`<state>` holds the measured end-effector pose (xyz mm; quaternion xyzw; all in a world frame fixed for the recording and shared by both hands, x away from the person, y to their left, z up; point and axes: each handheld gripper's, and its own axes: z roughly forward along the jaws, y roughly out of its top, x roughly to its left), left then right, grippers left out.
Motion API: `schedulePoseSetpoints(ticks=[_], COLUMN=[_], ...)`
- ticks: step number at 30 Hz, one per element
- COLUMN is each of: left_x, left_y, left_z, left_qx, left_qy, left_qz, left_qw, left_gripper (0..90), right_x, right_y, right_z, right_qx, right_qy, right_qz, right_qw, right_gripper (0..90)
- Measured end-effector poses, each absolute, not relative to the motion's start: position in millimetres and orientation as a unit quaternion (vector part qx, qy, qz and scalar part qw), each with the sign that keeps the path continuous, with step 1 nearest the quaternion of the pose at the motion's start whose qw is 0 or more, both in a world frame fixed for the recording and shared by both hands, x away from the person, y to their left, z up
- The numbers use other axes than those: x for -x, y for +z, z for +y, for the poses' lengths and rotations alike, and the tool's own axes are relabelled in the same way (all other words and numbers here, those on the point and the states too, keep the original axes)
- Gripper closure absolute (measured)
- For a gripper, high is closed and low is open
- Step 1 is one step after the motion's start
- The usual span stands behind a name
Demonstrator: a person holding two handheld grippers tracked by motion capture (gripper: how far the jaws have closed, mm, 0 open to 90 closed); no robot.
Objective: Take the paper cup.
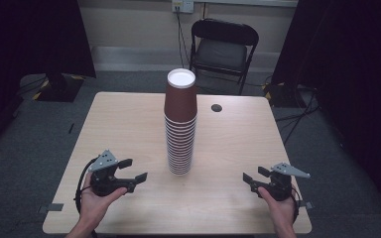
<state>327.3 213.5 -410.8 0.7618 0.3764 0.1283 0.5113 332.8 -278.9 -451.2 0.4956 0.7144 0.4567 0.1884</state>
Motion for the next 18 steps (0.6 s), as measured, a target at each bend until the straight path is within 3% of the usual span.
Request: schedulePoseSetpoints(ticks=[18], left_x=[-337.3], left_y=[-376.6], left_z=[185.7], left_qx=[-0.769], left_qy=[0.123], left_qz=[0.326], left_qw=[0.536], left_gripper=[22.2], right_x=[-334.9], right_y=[-453.2], right_z=[-276.0], right_qx=[-0.491], right_qy=[0.452], right_qz=[0.721], right_qw=[0.187], right_gripper=[27.0])
